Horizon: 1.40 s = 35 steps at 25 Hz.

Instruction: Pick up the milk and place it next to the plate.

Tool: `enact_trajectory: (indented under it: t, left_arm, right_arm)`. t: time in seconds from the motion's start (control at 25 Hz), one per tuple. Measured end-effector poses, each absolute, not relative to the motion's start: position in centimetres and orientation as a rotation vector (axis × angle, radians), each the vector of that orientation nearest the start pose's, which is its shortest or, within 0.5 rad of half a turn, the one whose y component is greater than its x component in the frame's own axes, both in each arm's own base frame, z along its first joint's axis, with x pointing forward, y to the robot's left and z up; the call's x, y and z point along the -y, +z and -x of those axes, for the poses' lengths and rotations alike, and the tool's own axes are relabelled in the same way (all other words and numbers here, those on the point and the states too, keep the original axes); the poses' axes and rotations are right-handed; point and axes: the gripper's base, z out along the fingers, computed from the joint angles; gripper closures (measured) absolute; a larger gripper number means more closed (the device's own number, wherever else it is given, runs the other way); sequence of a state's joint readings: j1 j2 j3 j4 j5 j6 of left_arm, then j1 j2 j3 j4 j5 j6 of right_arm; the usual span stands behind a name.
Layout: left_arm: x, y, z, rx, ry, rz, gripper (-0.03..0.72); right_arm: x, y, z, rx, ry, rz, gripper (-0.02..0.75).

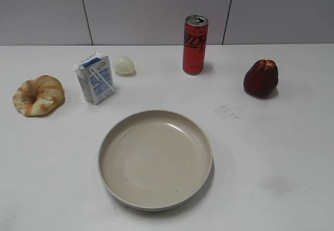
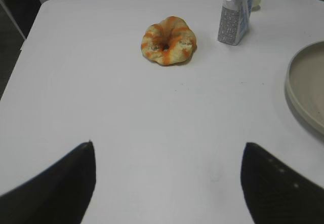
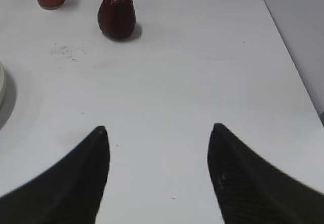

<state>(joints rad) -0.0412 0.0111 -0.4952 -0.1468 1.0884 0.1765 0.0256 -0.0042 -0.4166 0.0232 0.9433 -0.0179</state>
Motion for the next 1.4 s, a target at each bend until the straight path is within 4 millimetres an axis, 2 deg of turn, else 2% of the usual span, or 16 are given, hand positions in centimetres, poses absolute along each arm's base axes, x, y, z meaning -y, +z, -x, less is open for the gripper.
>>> enact_trajectory:
  t: [0.36,0.64,0.8,0.96,1.12,1.24,1.4]
  left_arm:
    - [1.2,27.5,0.5,-2.067,-0.095,-0.234,-0.004]
    - [1.2,27.5,0.5,-2.066,-0.1,-0.234,0.032]
    - [1.3,28.7,-0.5,-2.021,-0.109,-0.219,0.047]
    - [1.2,30.9,-4.2,-1.938,-0.106,-0.17,0.048]
    - [1.7,31.3,-9.9,-2.048,-0.179,-0.114,0.049]
    - [2.3,31.8,-14.7,-2.167,-0.262,-0.097,0.049]
    - [3.3,32.6,-21.8,-2.283,-0.335,-0.183,0.049]
  right_arm:
    - [-0.2,26.3,-0.8,-2.006,0.033,0.042,0.271]
    - [-0.2,26.3,-0.8,-2.006,0.033,0.042,0.271]
    - [-0.2,26.3,-0.8,-2.006,0.033,0.042,0.271]
    - [-0.2,26.3,-0.8,-2.006,0.033,0.042,0.271]
    - [-0.2,26.3,-0.8,-2.006,0.033,0.042,0.271]
    - [-0.2,26.3,-0.8,-2.006,0.033,0.042,0.271]
    - [-0.2,26.3,-0.8,-2.006,0.033,0.042,0.271]
